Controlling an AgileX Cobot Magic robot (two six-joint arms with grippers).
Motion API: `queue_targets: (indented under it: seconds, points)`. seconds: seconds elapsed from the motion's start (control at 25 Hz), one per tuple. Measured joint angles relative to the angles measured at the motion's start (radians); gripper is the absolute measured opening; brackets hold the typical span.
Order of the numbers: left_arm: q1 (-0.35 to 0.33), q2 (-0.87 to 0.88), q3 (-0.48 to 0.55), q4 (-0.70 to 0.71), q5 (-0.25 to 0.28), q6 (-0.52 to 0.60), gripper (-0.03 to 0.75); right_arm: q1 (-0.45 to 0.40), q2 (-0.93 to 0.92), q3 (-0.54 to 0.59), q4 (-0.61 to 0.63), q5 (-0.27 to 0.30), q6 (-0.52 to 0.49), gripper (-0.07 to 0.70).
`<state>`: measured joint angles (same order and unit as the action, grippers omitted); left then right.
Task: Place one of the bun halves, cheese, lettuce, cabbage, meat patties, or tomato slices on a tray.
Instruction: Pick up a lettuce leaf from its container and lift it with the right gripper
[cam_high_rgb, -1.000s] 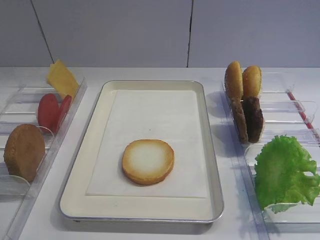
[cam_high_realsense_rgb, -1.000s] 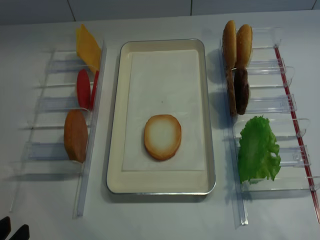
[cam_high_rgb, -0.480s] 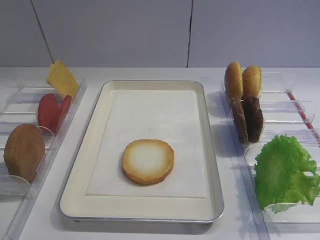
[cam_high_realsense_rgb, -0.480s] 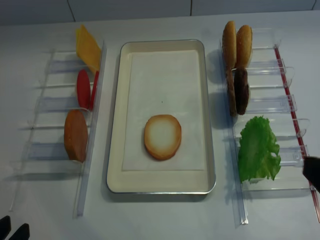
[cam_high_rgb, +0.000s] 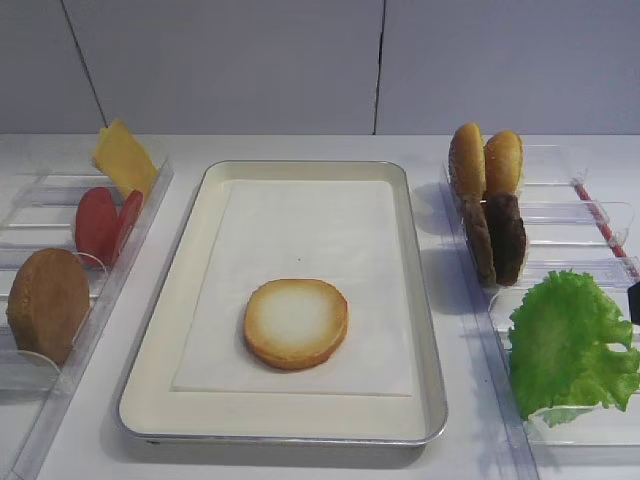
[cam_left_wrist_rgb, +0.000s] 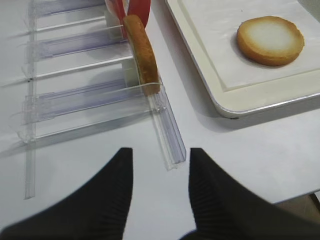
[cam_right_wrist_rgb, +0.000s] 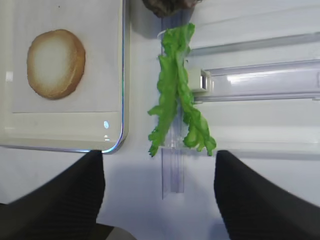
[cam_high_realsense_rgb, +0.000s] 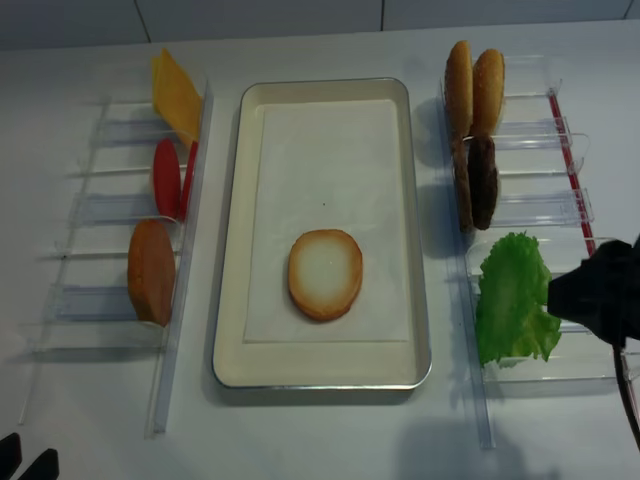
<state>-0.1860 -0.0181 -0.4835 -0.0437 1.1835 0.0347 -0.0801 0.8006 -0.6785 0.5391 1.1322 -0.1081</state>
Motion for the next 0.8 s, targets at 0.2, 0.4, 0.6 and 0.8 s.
queue_targets:
  seconds: [0.2, 0.4, 0.6, 0.8]
  points:
    - [0.0, 0.0, 0.0, 0.0, 0.0, 0.0, 0.251, 0.151, 0.007, 0.0, -0.059, -0.074, 0.132, 0.478]
    - [0.0, 0.0, 0.0, 0.0, 0.0, 0.0, 0.251, 0.412, 0.058, 0.0, -0.261, -0.164, 0.416, 0.474]
    - [0.0, 0.0, 0.0, 0.0, 0.0, 0.0, 0.251, 0.605, 0.153, 0.0, -0.439, -0.242, 0.663, 0.469]
    - [0.0, 0.0, 0.0, 0.0, 0.0, 0.0, 0.251, 0.635, 0.205, 0.0, -0.512, -0.273, 0.745, 0.454]
